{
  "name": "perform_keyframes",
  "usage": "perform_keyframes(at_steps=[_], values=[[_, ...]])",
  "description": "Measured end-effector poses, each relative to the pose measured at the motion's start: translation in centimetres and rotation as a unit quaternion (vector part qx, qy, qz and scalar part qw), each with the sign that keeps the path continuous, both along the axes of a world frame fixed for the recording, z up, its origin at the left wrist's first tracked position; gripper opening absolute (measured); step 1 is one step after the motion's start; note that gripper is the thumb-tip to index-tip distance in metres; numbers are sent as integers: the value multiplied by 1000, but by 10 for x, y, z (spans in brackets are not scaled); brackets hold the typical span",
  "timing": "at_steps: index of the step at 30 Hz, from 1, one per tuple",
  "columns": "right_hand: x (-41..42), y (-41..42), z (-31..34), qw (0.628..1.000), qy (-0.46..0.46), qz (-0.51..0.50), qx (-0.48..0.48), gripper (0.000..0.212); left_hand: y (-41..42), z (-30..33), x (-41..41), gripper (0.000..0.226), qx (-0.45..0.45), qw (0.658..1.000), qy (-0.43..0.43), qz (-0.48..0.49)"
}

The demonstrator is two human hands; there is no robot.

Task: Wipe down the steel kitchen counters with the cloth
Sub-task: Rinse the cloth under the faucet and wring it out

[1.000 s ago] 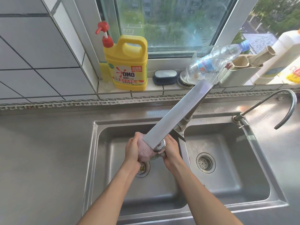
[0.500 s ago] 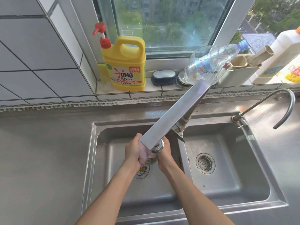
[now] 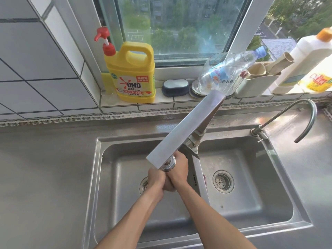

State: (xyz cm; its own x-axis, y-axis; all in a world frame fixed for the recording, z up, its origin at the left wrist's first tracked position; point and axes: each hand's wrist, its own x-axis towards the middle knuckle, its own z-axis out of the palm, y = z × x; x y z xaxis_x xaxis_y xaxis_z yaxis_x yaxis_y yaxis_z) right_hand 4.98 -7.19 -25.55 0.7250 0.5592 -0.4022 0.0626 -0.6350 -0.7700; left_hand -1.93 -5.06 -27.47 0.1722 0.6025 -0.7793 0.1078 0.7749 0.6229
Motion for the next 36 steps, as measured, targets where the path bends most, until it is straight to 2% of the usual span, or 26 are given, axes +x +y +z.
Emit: perform_keyframes(at_steps=[2,5,7,9,10,11,12,13,14,15,17,19,21,23,25,27,29,31,33,36], values=[[-9,-6,-1,998,20,-16,49,33,7,4,-1,13,13,1000,-17,2],[-28,-17,4,996,14,-4,86,17,23,4,-1,19,-44,994,-89,53],[-33,-22,7,995,7,-2,103,14,27,3,-2,29,-83,992,-78,49],[-31,-21,8,994,-13,4,105,25,23,3,-4,11,-47,998,-38,-12],[-27,-19,8,995,-24,11,97,24,21,1,-3,35,-23,998,-21,-50],[-20,-14,7,996,-38,10,80,18,17,2,-1,47,-5,997,-18,-71],[-13,-8,5,997,-44,-4,59,15,13,5,3,43,18,997,-43,-57],[-4,-2,3,998,-33,-30,37,23,10,4,7,29,46,997,-53,-40],[4,3,1,998,-8,-62,24,33,7,7,10,16,66,997,-44,-20],[9,7,1,995,22,-92,29,41,6,5,12,15,91,996,-17,-15],[8,8,-2,989,62,-123,55,47,6,7,11,28,112,994,-7,-15],[-3,2,-3,987,80,-115,72,45,9,13,9,30,58,997,-49,-5],[-17,-9,-7,990,82,-85,83,32,20,18,7,21,26,995,-89,26],[-26,-16,-6,990,70,-47,109,11,30,14,5,14,3,998,-68,14],[-29,-17,-1,991,52,-32,118,18,27,14,3,18,-9,996,-93,10],[-19,-10,0,994,35,-47,94,20,19,16,7,14,27,994,-102,27],[-5,-2,0,996,19,-65,51,35,11,16,7,11,105,993,-50,-13],[4,3,1,995,33,-87,34,42,7,16,5,13,144,989,-18,-42],[1,1,3,992,51,-103,46,45,6,20,3,20,143,988,1,-61],[-14,-13,5,988,73,-96,94,42,11,17,4,33,120,991,-29,-46]])
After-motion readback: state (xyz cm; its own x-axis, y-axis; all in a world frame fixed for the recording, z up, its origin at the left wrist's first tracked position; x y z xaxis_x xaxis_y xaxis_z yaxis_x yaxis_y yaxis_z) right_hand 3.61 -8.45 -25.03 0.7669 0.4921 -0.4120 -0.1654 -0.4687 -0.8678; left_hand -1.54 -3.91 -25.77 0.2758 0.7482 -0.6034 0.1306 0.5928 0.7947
